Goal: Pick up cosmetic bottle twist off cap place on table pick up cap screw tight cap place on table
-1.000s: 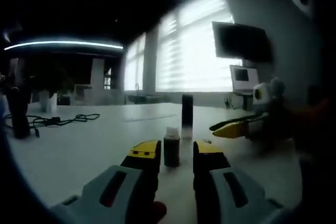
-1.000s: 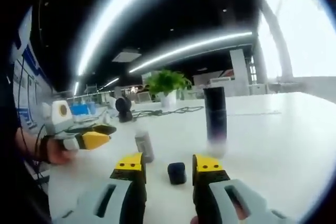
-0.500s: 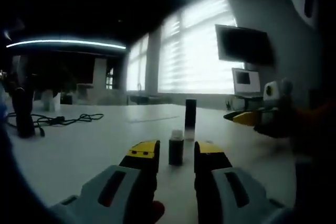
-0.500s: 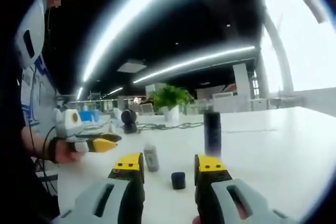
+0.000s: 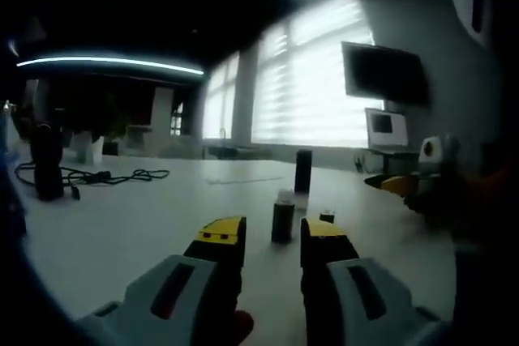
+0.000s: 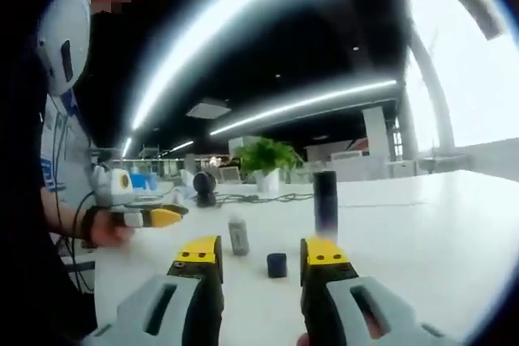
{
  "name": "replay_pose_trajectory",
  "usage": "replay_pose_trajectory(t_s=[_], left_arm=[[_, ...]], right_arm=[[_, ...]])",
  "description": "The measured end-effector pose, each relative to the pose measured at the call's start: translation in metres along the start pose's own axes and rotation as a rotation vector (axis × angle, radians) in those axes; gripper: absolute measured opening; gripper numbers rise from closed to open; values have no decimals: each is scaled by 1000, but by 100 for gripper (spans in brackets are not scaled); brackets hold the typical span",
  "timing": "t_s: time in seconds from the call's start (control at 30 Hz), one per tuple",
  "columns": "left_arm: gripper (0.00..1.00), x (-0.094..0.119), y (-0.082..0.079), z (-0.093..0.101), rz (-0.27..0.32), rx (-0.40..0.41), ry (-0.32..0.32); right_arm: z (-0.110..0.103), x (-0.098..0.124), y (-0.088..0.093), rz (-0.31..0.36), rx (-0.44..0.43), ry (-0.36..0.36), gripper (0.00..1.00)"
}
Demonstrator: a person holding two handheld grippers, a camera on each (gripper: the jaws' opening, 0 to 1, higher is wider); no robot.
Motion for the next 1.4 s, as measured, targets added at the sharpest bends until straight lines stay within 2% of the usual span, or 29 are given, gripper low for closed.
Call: replay_pose_trajectory(t_s=[0.17,0.73,1.07,1.4], left_arm=[[19,0,1,4,-12,0,23],[21,-8,2,-2,-39,-10,9],[21,-43,1,-2,-52,-34,46],[21,-63,7,4,-70,-42,98]], right_arm=[[-1,-1,2,-13,17,-10,32],[-3,-3,6,-33,20,-34,31],[0,-2,7,-31,23,-29,30],[1,-1,7,-29,27,-26,29]])
Point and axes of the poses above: the point that each gripper's makers call its tool centre point, and the gripper's own axes: x roughly backward along the fingers, z roughly to its right, y roughly out of its underside, the point moved 9 cm from there along x, roughly backward along the fingers, and after that the axes turned 1 degree about y, right-handed, at the moved point
